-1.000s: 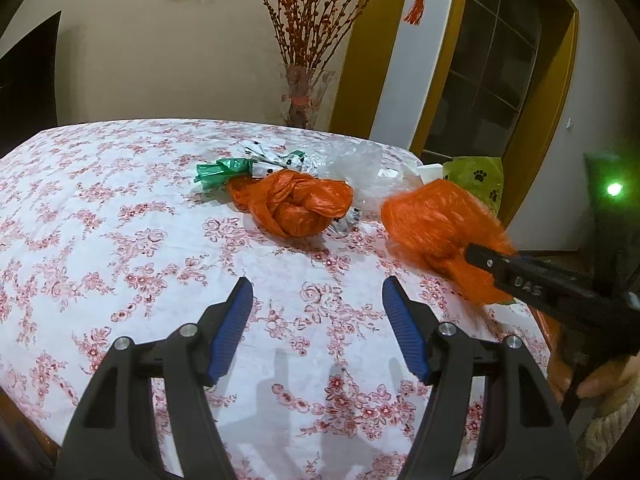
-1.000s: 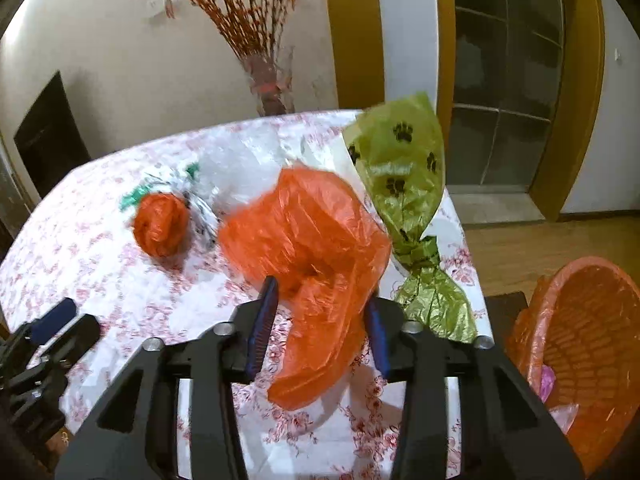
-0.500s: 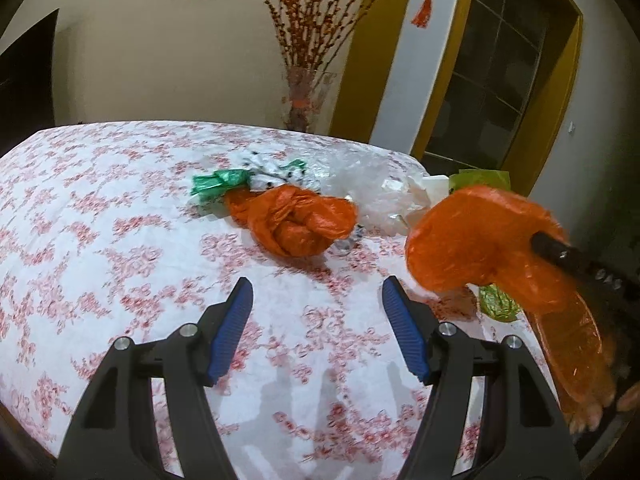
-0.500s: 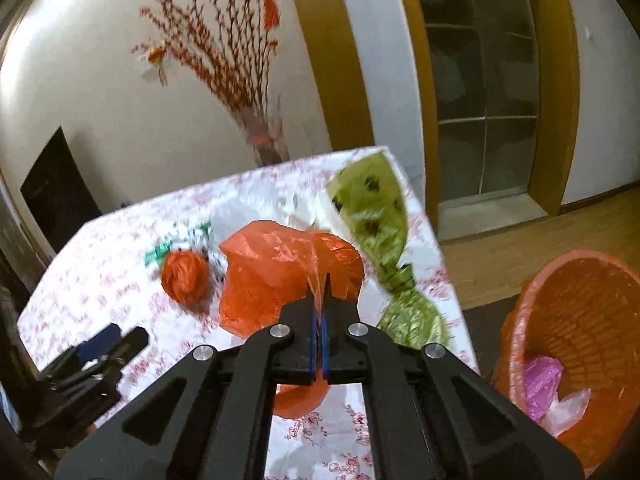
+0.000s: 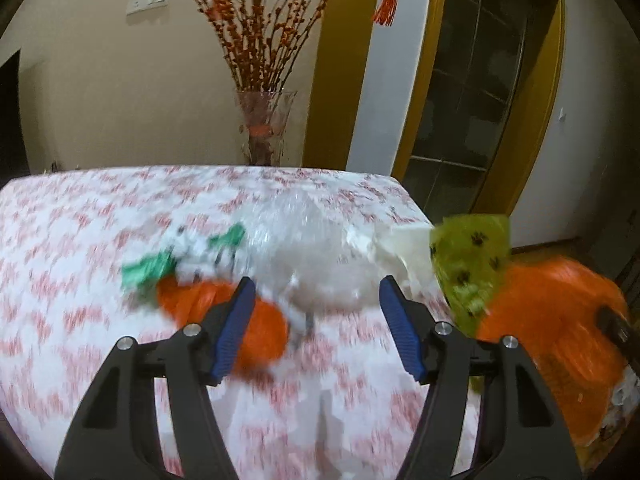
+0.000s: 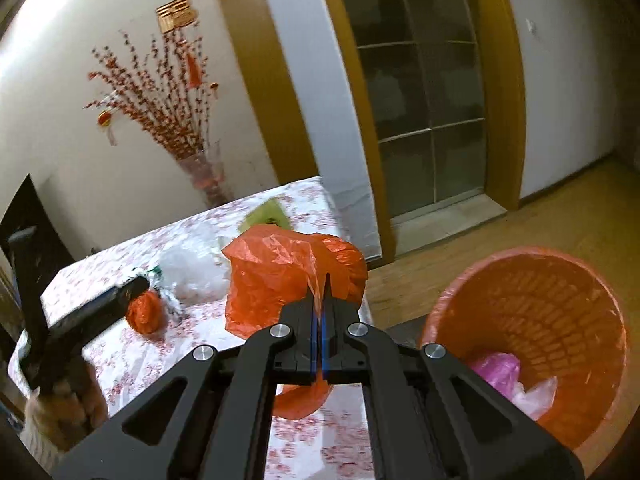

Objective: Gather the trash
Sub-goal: 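Grasp the large orange bag with the right tool and lift it, then carry the orange bag over the wastebasket and open the right tool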

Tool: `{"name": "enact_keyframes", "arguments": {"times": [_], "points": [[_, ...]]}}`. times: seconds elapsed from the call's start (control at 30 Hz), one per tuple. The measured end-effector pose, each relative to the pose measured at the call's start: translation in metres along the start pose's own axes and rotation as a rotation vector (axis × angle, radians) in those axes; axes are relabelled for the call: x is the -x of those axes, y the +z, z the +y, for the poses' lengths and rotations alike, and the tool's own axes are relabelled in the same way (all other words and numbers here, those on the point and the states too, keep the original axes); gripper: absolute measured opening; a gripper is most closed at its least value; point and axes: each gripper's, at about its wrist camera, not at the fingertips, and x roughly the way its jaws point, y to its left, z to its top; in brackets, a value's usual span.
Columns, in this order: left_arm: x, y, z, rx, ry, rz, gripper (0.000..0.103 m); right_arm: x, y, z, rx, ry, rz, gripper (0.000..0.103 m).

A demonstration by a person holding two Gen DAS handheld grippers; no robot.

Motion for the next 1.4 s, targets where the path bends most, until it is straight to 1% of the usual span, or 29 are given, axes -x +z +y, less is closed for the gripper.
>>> {"name": "enact_keyframes", "arguments": {"times": [0.07, 0.17, 0.33, 0.37, 0.4, 0.47, 0.5, 0.57, 0.67, 0.8, 1.0, 1.2, 1.4], "points": [[-0.02, 0.013, 0.001, 0.005, 0.005, 0.032, 0.063, 0.001, 0.001, -0.005, -0.027, 0.016, 0.0, 0.0], [-0.051, 0.027, 0.002, 0.017, 0.033, 0.082, 0.064, 0.001, 0.003, -0.004, -0.027, 0.026, -0.009, 0.0], [-0.087, 0.027, -0.003, -0.011, 0.075, 0.154, 0.064, -0.001, 0.0, -0.011, -0.036, 0.035, 0.004, 0.0], [-0.094, 0.025, -0.004, -0.023, 0.087, 0.168, 0.056, -0.001, -0.001, -0.012, -0.041, 0.037, 0.009, 0.0], [-0.098, 0.023, -0.004, -0.03, 0.088, 0.174, 0.036, -0.002, -0.002, -0.013, -0.045, 0.038, 0.015, 0.0], [-0.1, 0.021, -0.006, -0.035, 0.057, 0.179, 0.017, -0.003, -0.004, -0.014, -0.051, 0.038, 0.023, 0.0], [-0.096, 0.021, -0.006, -0.037, 0.043, 0.171, 0.012, -0.002, -0.005, -0.015, -0.054, 0.038, 0.026, 0.0], [-0.089, 0.021, -0.007, -0.048, 0.029, 0.149, 0.009, -0.002, -0.005, -0.016, -0.065, 0.044, 0.029, 0.0], [-0.075, 0.025, -0.008, -0.059, 0.017, 0.111, 0.007, 0.002, -0.005, -0.016, -0.074, 0.052, 0.026, 0.0], [-0.05, 0.033, -0.008, -0.068, 0.003, 0.062, 0.006, 0.009, -0.003, -0.013, -0.074, 0.061, 0.012, 0.0], [-0.016, 0.046, -0.008, -0.059, -0.006, 0.014, 0.006, 0.03, 0.006, -0.008, -0.068, 0.068, -0.035, 0.0], [0.021, 0.05, -0.023, -0.067, -0.046, -0.019, 0.006, 0.057, 0.016, -0.009, -0.067, 0.037, -0.092, 0.0], [0.047, 0.042, -0.054, -0.095, -0.116, -0.027, 0.006, 0.08, 0.019, -0.03, -0.096, -0.032, -0.137, 0.0]]}}
